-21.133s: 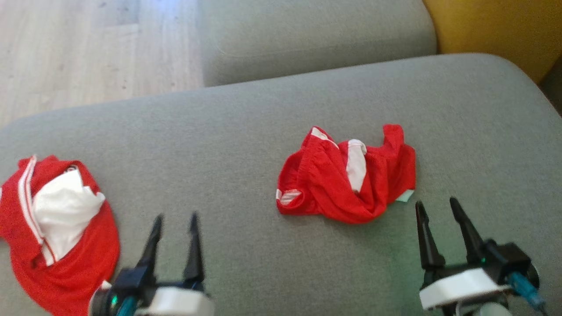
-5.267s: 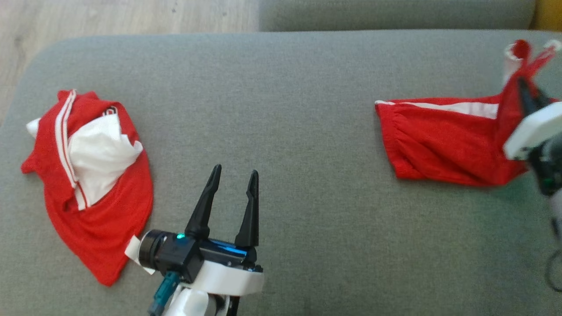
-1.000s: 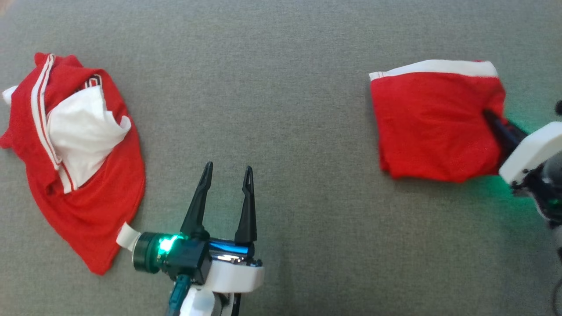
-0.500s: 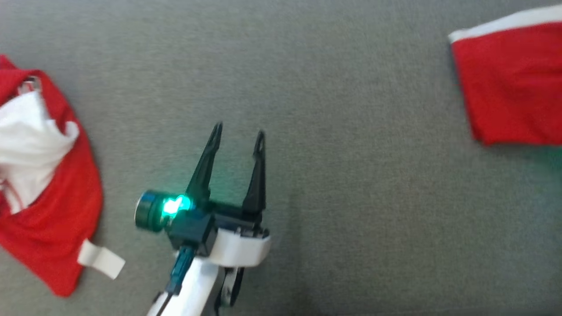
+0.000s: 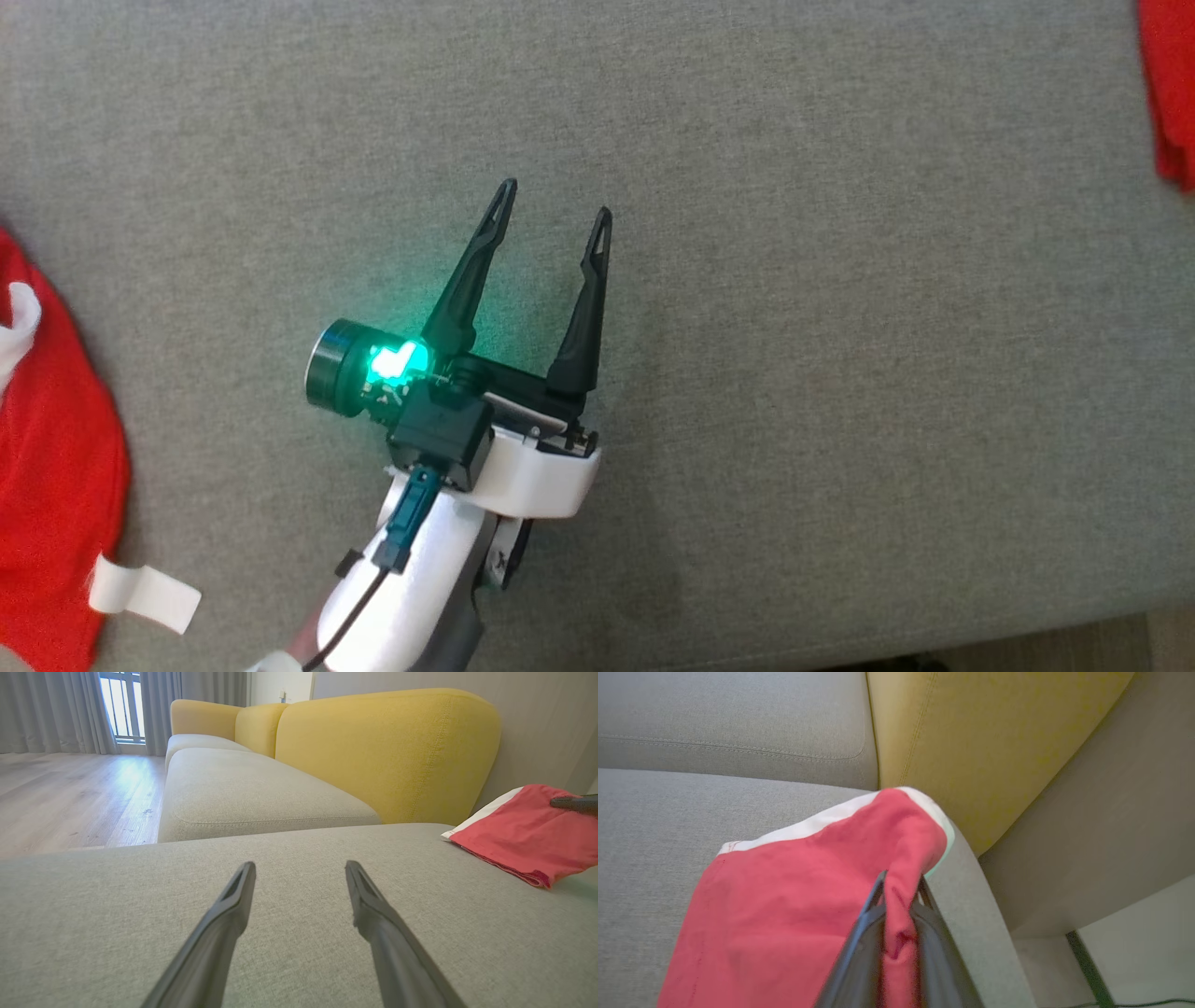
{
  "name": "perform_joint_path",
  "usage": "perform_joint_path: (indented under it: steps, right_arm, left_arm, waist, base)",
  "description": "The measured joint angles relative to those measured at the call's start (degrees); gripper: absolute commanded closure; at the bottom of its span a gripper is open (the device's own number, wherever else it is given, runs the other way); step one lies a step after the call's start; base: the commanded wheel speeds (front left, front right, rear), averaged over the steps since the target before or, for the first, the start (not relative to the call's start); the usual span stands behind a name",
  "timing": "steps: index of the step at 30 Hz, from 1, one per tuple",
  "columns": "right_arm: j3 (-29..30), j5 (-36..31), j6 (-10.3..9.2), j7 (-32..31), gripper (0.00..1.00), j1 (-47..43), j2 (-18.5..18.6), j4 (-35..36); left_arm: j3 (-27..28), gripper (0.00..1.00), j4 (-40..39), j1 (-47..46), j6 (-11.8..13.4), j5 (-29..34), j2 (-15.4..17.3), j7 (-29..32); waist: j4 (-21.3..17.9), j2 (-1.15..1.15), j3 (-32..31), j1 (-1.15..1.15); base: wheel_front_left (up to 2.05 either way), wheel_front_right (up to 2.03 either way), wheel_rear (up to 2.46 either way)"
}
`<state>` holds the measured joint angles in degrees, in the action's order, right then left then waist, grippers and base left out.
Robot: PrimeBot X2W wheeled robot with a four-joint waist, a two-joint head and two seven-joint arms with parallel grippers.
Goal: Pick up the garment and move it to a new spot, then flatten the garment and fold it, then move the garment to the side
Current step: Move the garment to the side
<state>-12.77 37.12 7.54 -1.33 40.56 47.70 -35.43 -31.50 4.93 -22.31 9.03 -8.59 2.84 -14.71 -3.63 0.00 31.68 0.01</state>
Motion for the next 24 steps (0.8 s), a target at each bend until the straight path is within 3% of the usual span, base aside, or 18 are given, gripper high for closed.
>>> perform_joint_path:
  steps: [5,11,16,24]
  right_arm:
    - [1.4,-9.9,0.0,6.1,0.0,2.2,-1.5,-4.1]
    - [1.4,-17.1,0.0,9.4,0.0,2.0,-9.8,-5.7]
    - [-1.1,-16.6,0.0,11.0,0.0,-2.6,-16.1,-3.9]
    - [-7.7,-11.8,0.0,13.7,0.0,-14.3,-25.7,-0.4]
  left_arm:
    - [-0.1,0.0,0.6,0.3,0.0,-0.8,0.0,0.0]
    - [0.0,0.0,0.6,2.5,0.8,-2.2,0.0,0.0]
    - [1.0,0.0,0.6,8.4,1.8,-3.7,0.0,0.0]
    - [7.3,0.0,1.8,18.4,3.6,-5.0,0.0,0.0]
  waist:
    - [-0.1,0.0,-1.8,-0.01]
    - [0.2,0.0,-6.9,-0.02]
    - [0.5,0.0,-12.7,-0.02]
    - [1.5,0.0,-23.1,-0.03]
  base:
    - [0.0,0.0,0.0]
    - [0.0,0.0,0.0]
    - [0.0,0.0,0.0]
    - [0.0,0.0,0.0]
